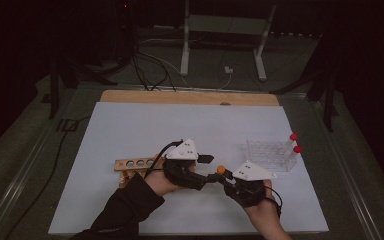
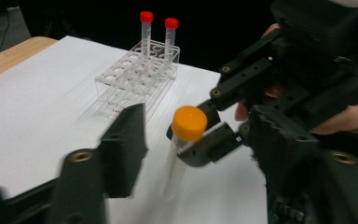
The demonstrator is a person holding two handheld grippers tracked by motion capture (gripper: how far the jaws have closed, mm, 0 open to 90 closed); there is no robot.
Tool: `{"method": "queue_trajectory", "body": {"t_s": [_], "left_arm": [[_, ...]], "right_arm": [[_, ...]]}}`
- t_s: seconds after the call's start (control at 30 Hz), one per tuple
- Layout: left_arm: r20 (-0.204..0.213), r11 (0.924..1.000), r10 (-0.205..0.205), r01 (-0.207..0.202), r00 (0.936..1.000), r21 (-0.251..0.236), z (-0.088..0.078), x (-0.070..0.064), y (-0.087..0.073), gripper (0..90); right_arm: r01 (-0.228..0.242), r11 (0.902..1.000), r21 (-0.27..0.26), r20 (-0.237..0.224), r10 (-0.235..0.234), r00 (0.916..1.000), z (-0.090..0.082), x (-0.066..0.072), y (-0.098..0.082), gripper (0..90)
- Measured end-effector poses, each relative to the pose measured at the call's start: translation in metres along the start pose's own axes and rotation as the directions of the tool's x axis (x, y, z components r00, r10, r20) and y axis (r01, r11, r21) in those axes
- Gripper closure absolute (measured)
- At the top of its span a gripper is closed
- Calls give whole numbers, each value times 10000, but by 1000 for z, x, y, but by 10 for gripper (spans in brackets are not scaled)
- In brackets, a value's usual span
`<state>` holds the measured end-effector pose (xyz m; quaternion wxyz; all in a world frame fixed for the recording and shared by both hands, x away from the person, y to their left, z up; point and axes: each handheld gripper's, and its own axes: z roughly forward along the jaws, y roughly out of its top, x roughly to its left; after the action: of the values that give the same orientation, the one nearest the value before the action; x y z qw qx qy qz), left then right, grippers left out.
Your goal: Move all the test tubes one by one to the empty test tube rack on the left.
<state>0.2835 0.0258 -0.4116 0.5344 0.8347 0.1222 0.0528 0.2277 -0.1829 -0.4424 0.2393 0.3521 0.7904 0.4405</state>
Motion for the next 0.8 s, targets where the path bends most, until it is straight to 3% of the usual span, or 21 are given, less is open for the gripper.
{"method": "queue_trajectory", "body": {"t_s": [0.47,0.8], "left_arm": [[-287,9984,407,-396,9988,396,19,-2,5,697],[-513,9968,619,-591,9968,542,21,-4,7,718]], "right_arm": [[14,10000,-18,-27,-14,10000,0,0,0,741],[-165,9999,-19,-52,165,9999,1,-1,0,739]]}}
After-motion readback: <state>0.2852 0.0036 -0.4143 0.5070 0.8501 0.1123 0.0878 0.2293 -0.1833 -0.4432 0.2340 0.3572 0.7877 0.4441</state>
